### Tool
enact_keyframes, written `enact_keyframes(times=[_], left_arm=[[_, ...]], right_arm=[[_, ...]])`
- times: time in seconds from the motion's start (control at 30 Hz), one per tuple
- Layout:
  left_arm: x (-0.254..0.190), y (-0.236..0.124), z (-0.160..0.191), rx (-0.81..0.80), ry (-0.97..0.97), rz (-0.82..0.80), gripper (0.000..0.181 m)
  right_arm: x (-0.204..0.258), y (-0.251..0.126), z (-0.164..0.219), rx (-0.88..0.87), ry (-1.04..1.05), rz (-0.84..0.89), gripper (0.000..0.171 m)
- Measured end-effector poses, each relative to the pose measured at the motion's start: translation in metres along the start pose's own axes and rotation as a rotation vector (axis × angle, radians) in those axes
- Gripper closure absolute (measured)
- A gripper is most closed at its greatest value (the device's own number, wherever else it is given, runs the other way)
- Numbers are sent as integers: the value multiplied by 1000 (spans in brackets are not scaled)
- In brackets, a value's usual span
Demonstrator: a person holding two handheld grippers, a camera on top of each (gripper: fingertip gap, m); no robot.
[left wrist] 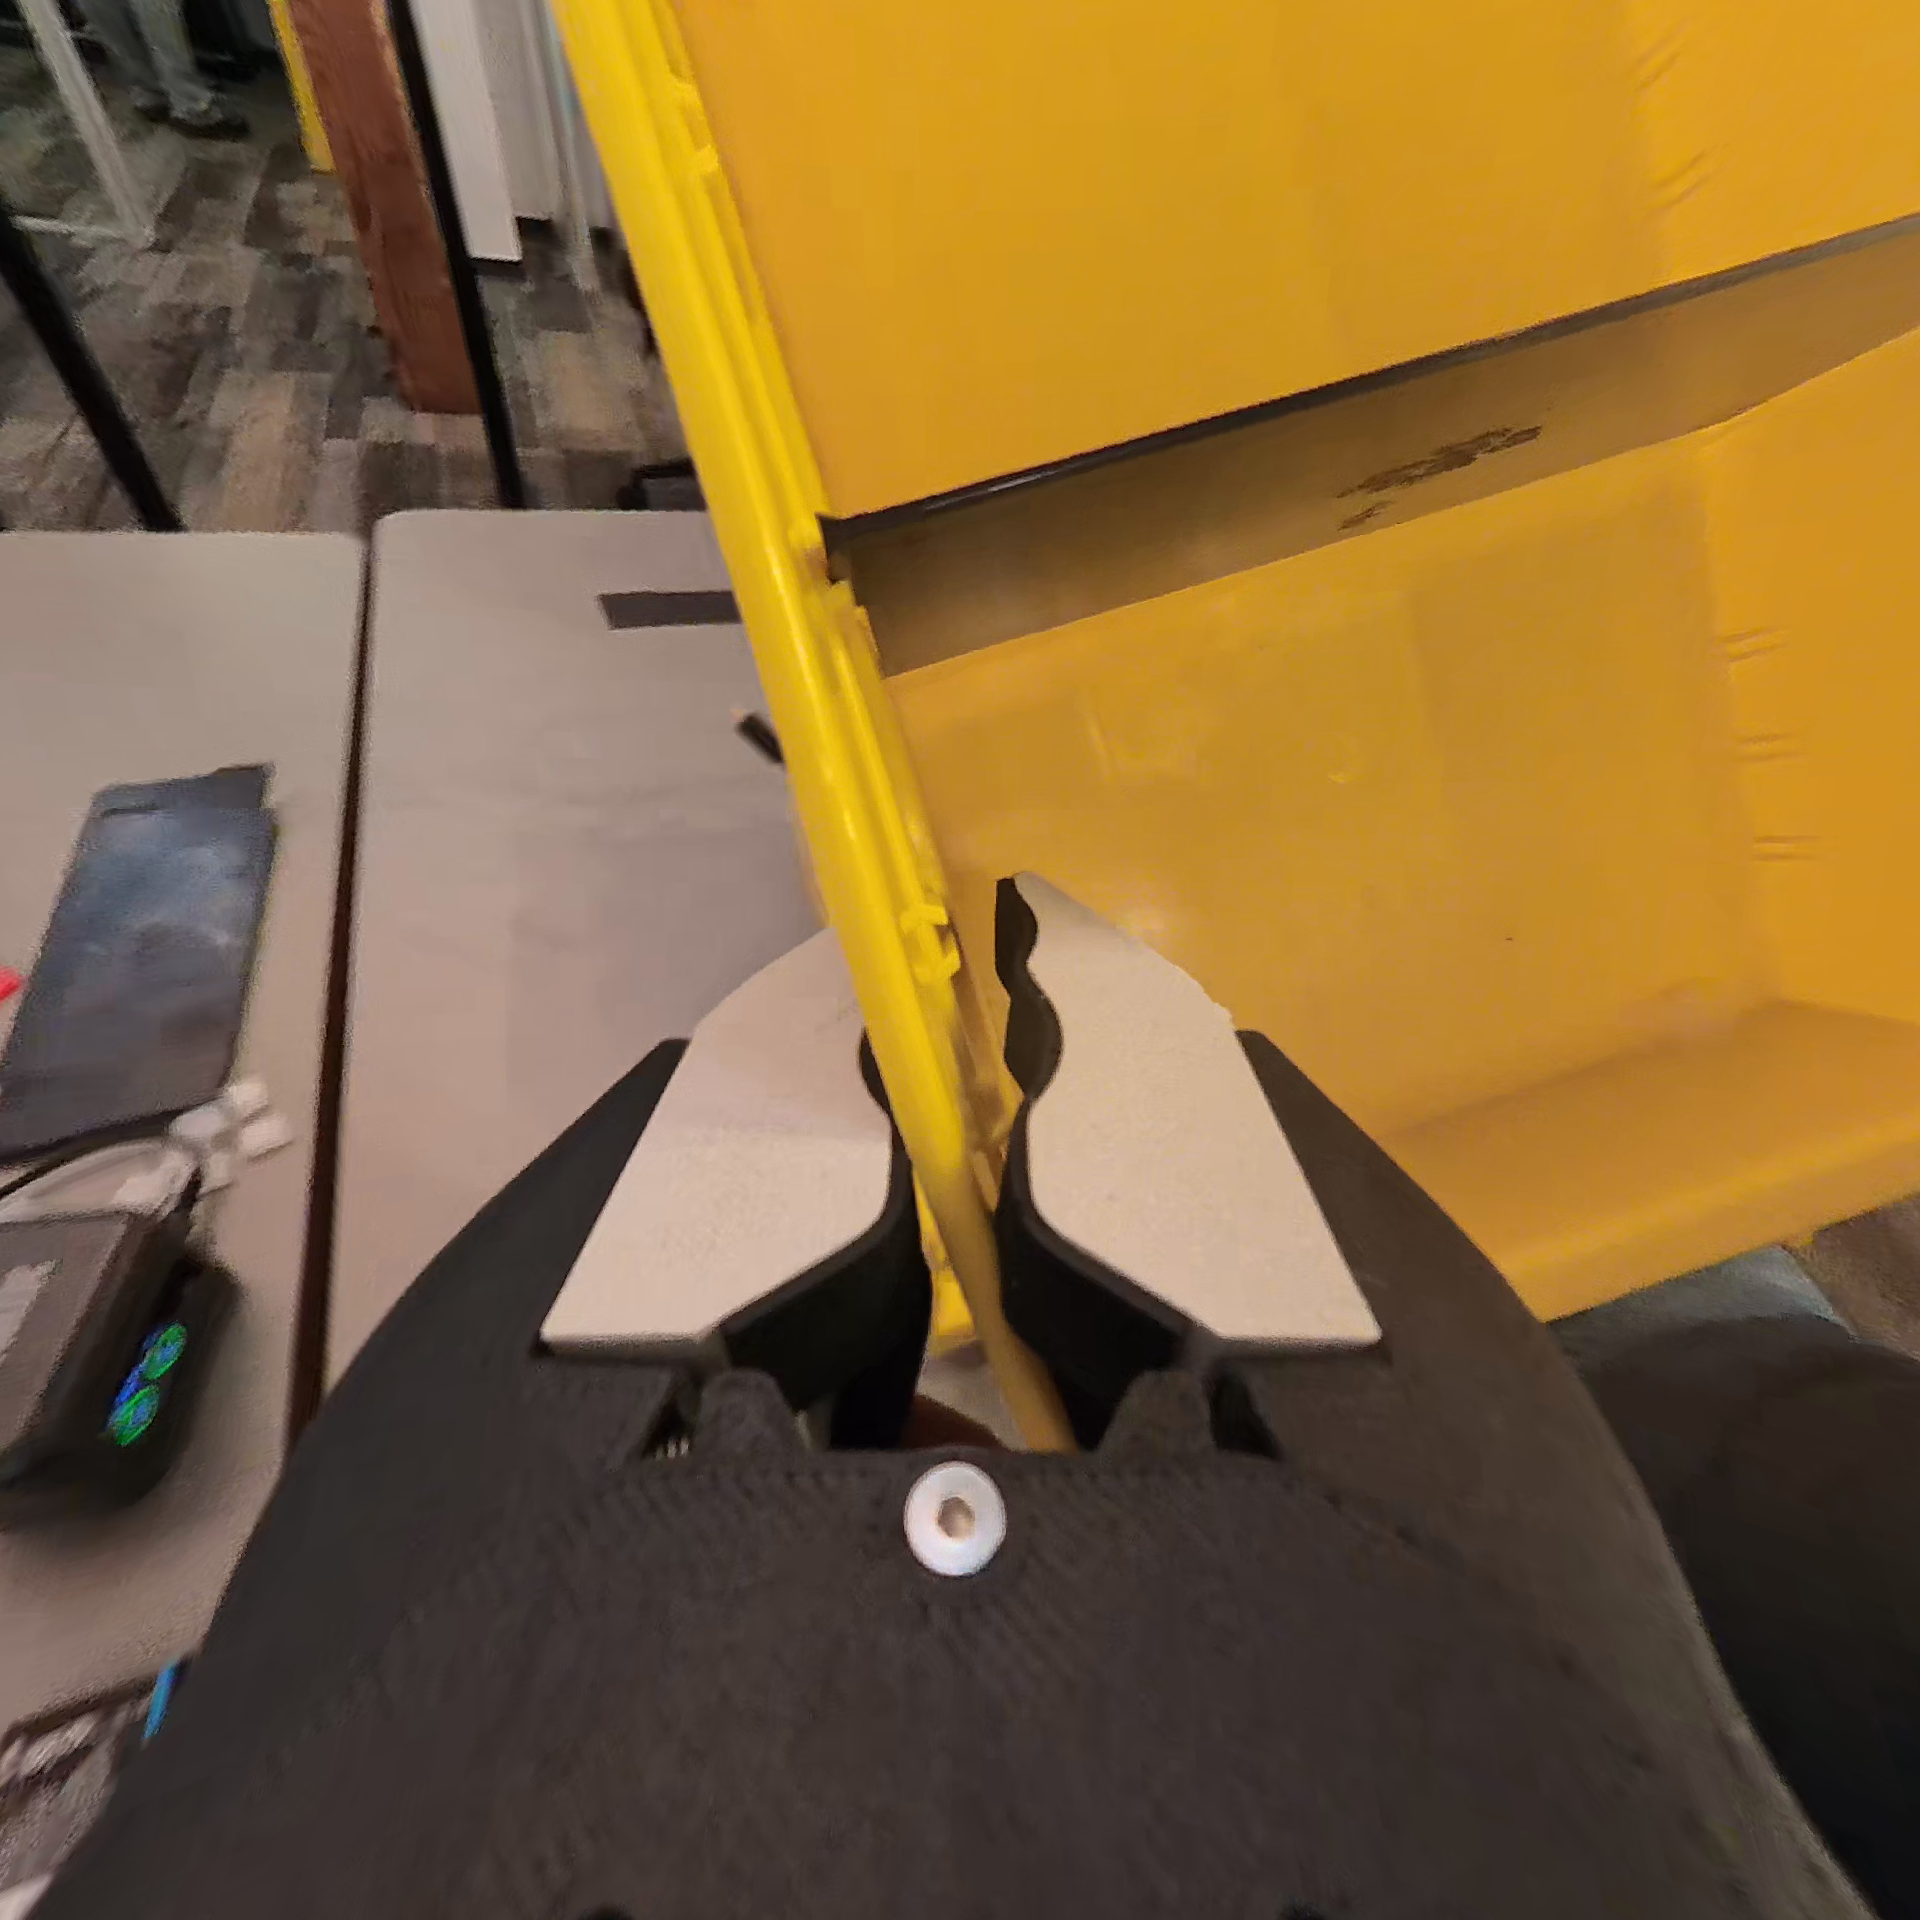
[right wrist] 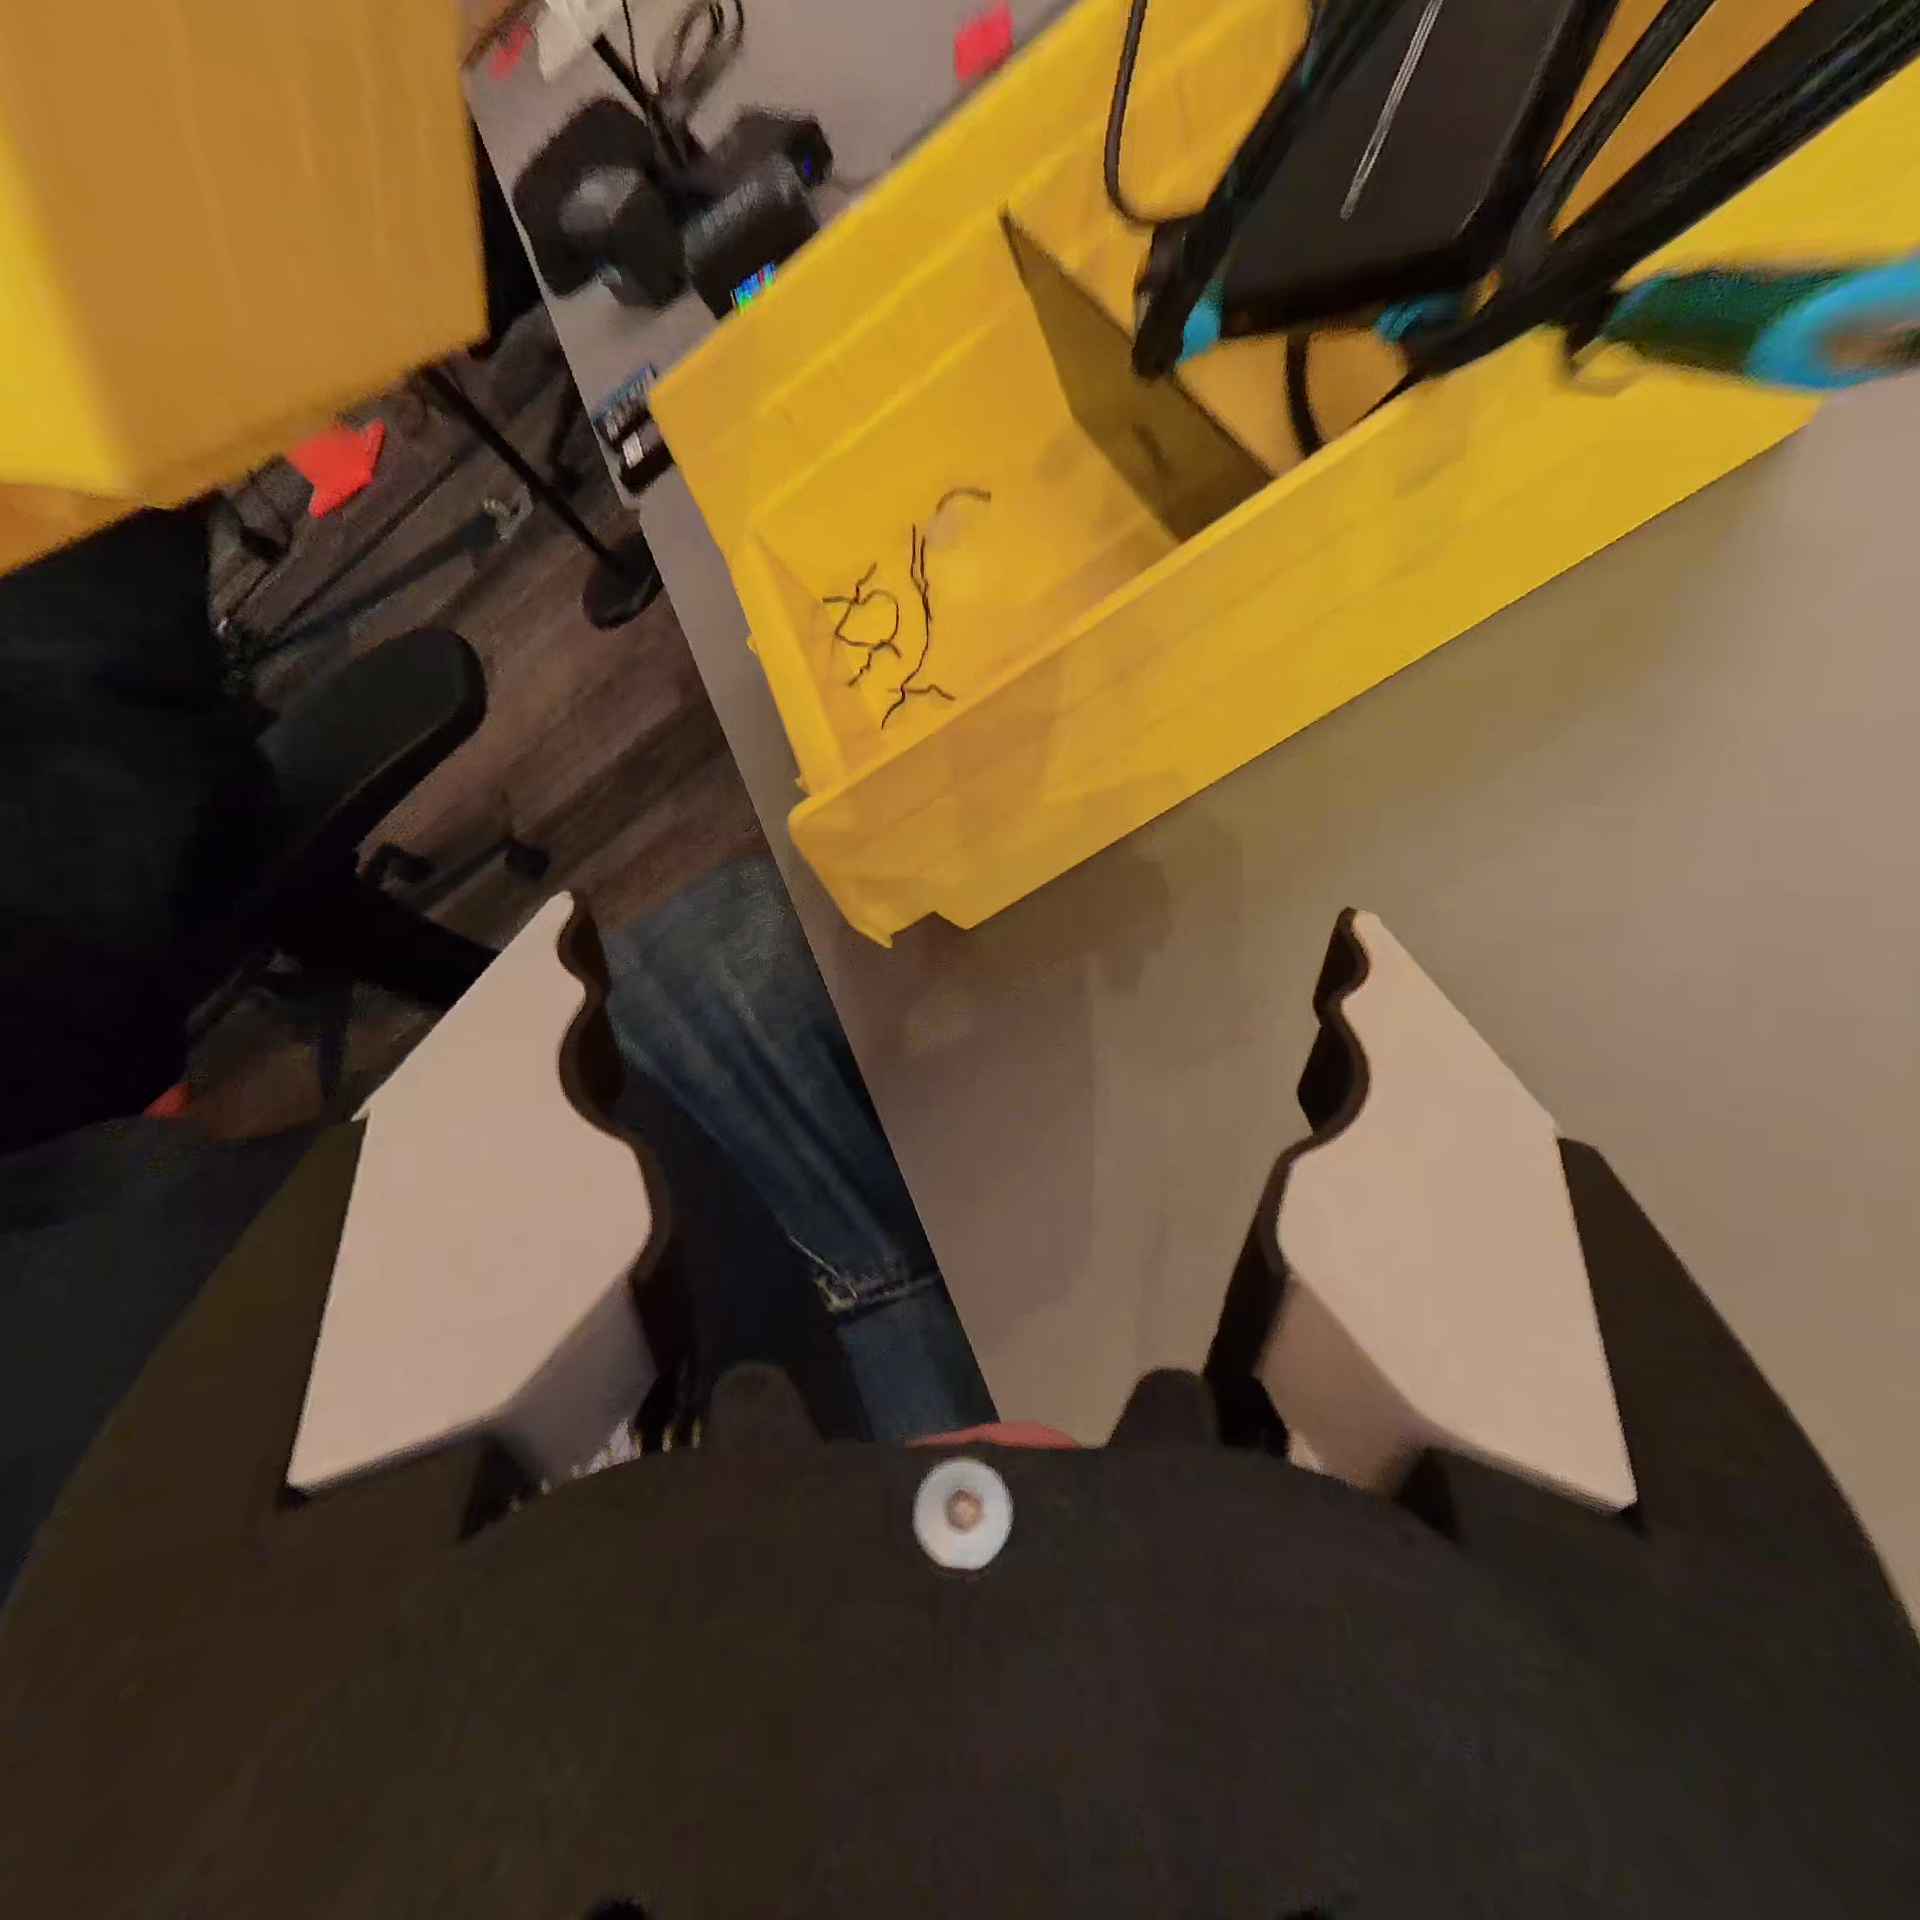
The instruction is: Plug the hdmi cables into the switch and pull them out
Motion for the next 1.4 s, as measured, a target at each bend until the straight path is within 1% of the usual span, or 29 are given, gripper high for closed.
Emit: enact_keyframes(times=[0.03,0.07,0.1,0.13,0.17,0.23,0.3,0.33,0.37,0.4,0.47,0.5,0.53,0.6,0.63,0.67,0.7,0.73,0.8,0.93,0.97,1.03,1.1,1.13,1.17,1.2,1.3,1.4], left_arm=[[-12,9,-6,0,18,23,170],[-26,20,-12,-5,28,51,170],[-41,32,-18,-10,39,77,169],[-57,46,-23,-4,54,95,169],[-74,59,-29,2,61,112,169],[-110,88,-39,35,109,130,168],[-147,116,-46,67,161,168,168],[-166,130,-48,74,165,206,166],[-184,144,-49,87,190,234,165],[-202,157,-50,101,225,255,164],[-236,183,-46,124,259,310,163],[-252,196,-42,147,267,339,163],[-266,207,-36,172,264,369,163],[-290,228,-24,202,231,422,162],[-301,237,-18,219,226,443,162],[-311,245,-11,239,213,468,162],[-321,252,-3,261,201,493,161],[-330,258,5,282,201,502,161],[-342,271,20,325,198,505,160],[-352,294,51,436,120,558,157],[-356,297,56,449,98,579,153],[-362,299,60,434,46,624,140],[-369,300,61,458,8,676,125],[-373,300,62,464,-2,694,116],[-377,299,63,469,-2,703,110],[-380,299,65,476,10,707,109],[-388,294,63,464,-23,779,92],[-394,286,62,472,-6,866,78]], right_arm=[[5,-20,-1,-49,-45,-8,38],[11,-40,0,-90,-92,-21,38],[15,-61,1,-135,-134,-12,33],[19,-83,1,-206,-187,3,29],[23,-106,2,-291,-243,23,30],[31,-150,10,-422,-301,51,27],[43,-183,24,-498,-313,40,39],[45,-194,31,-522,-317,88,43],[47,-201,40,-525,-329,138,43],[48,-205,48,-522,-349,190,45],[51,-211,63,-577,-367,277,50],[50,-212,70,-605,-344,306,48],[42,-216,75,-634,-302,380,46],[15,-223,90,-616,-208,549,63],[1,-224,97,-586,-154,609,66],[-13,-225,104,-549,-102,639,67],[-25,-225,111,-512,-57,662,59],[-35,-226,116,-483,-29,689,59],[-55,-226,126,-425,22,714,61],[-80,-229,136,-384,121,691,65],[-86,-231,137,-376,140,693,67],[-98,-236,140,-346,185,675,69],[-111,-243,146,-307,199,710,82],[-116,-245,149,-291,205,722,86],[-119,-245,151,-280,215,719,84],[-121,-249,150,-288,218,731,88],[-128,-259,152,-239,205,784,103],[-135,-267,152,-189,208,823,118]])
Point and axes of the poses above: each gripper's, where its closed fingertips meet, y out along the fingers, z out of its underside, x = y × z across the jaws, the point moved 7 cm from there along -y, back along the fingers, and after that the axes turned 10 degrees about y, right-handed, at the moved point
